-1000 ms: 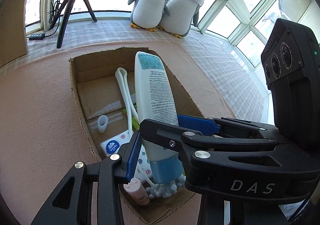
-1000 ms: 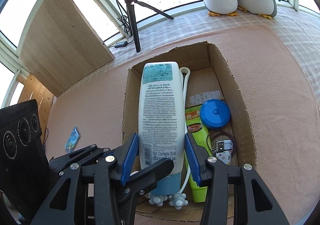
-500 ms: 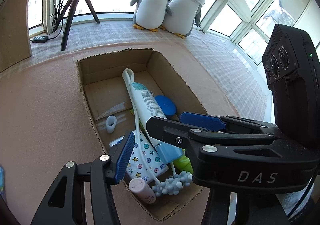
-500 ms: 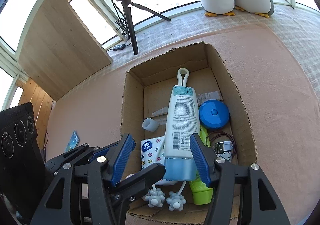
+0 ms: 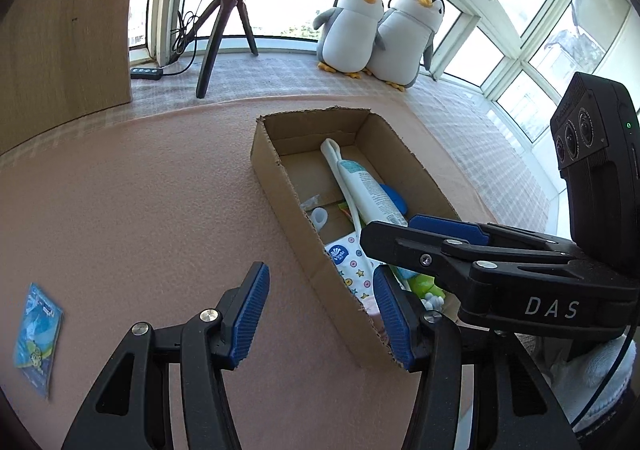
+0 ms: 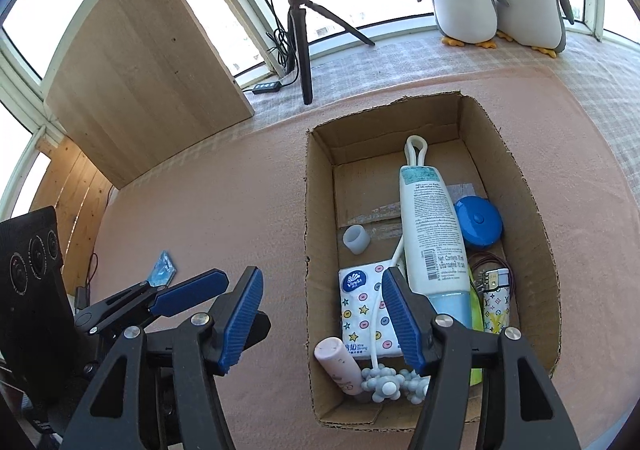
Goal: Organize objects
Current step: 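Lower the lotion tube into the box and open the right gripper, then move both grippers toward the blue sticker packet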
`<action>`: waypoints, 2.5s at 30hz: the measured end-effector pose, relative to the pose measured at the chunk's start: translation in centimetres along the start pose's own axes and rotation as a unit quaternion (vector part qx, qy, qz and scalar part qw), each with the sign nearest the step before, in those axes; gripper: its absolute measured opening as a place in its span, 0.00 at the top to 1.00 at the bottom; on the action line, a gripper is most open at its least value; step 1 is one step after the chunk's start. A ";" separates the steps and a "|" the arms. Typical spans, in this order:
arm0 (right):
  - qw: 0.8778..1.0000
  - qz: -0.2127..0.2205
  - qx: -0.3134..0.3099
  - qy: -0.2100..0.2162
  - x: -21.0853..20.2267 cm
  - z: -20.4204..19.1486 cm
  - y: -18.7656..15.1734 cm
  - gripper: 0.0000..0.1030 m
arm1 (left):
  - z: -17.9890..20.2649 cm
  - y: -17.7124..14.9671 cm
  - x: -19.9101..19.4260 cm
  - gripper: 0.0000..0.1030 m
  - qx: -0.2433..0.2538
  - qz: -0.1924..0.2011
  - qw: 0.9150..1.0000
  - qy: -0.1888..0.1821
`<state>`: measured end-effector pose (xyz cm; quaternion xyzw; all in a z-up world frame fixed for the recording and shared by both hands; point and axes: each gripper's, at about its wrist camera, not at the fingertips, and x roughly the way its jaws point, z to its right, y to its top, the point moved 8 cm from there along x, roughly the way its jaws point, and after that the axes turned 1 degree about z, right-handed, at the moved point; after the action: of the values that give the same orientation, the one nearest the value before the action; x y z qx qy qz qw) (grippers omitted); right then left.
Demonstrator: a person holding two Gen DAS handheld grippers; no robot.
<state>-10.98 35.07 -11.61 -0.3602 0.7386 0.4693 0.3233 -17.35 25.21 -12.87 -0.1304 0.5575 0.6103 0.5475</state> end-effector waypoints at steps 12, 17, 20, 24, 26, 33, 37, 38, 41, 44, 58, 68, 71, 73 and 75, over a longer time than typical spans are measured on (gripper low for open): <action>1.000 -0.006 -0.031 0.003 1.4 -6.9 -2.4 0.41 | -11.1 -3.8 -5.5 0.44 -0.050 0.001 0.997 0.052; 0.999 -0.012 -0.045 -0.004 2.2 -9.3 -3.5 0.41 | -15.4 -4.6 -7.0 0.44 -0.067 -0.001 0.995 0.081; 0.998 -0.014 -0.055 -0.015 2.6 -10.4 -4.0 0.41 | -17.7 -5.2 -7.2 0.43 -0.073 -0.007 0.993 0.094; 0.998 -0.021 -0.059 -0.016 3.2 -11.6 -4.6 0.41 | -20.7 -6.0 -7.5 0.40 -0.081 -0.016 0.991 0.107; 0.998 -0.024 -0.058 -0.017 3.4 -12.1 -5.0 0.41 | -21.9 -6.2 -7.4 0.38 -0.082 -0.020 0.990 0.112; 0.998 -0.032 -0.050 -0.015 4.1 -13.1 -6.0 0.41 | -26.3 -6.4 -7.4 0.37 -0.109 -0.024 0.988 0.109; 0.998 -0.036 -0.045 -0.016 4.4 -13.4 -6.5 0.40 | -28.4 -6.1 -6.9 0.35 -0.127 -0.026 0.986 0.105; 0.998 -0.037 -0.043 -0.016 4.4 -13.4 -6.6 0.40 | -28.9 -6.1 -6.6 0.35 -0.134 -0.029 0.985 0.100; 0.998 -0.039 -0.041 -0.017 4.5 -13.5 -6.9 0.40 | -30.0 -5.9 -5.6 0.35 -0.148 -0.035 0.984 0.090; 0.998 -0.041 -0.041 -0.019 4.5 -13.4 -7.1 0.40 | -30.5 -6.1 -4.9 0.38 -0.149 -0.042 0.984 0.083; 0.998 -0.053 -0.043 -0.014 5.0 -13.3 -7.4 0.40 | -28.6 -8.4 -4.7 0.73 -0.147 -0.026 0.985 0.086; 0.996 -0.074 -0.044 0.004 6.0 -13.0 -8.4 0.40 | -22.1 -12.1 -4.5 0.73 -0.129 -0.013 0.989 0.072; 0.996 -0.078 -0.041 0.004 6.2 -12.7 -8.5 0.40 | -20.4 -13.1 -4.5 0.72 -0.144 -0.015 0.988 0.058; 0.996 -0.082 -0.037 0.007 6.4 -12.5 -8.7 0.40 | -19.5 -13.8 -4.6 0.72 -0.146 -0.016 0.988 0.056; 0.995 -0.089 -0.036 0.013 6.7 -12.5 -9.0 0.40 | -18.7 -14.4 -4.6 0.70 -0.148 -0.023 0.988 0.042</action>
<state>-8.75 19.22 -16.82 -0.4417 0.6903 0.4604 0.3411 -12.40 4.24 -23.45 -0.2480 0.4808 0.6673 0.5119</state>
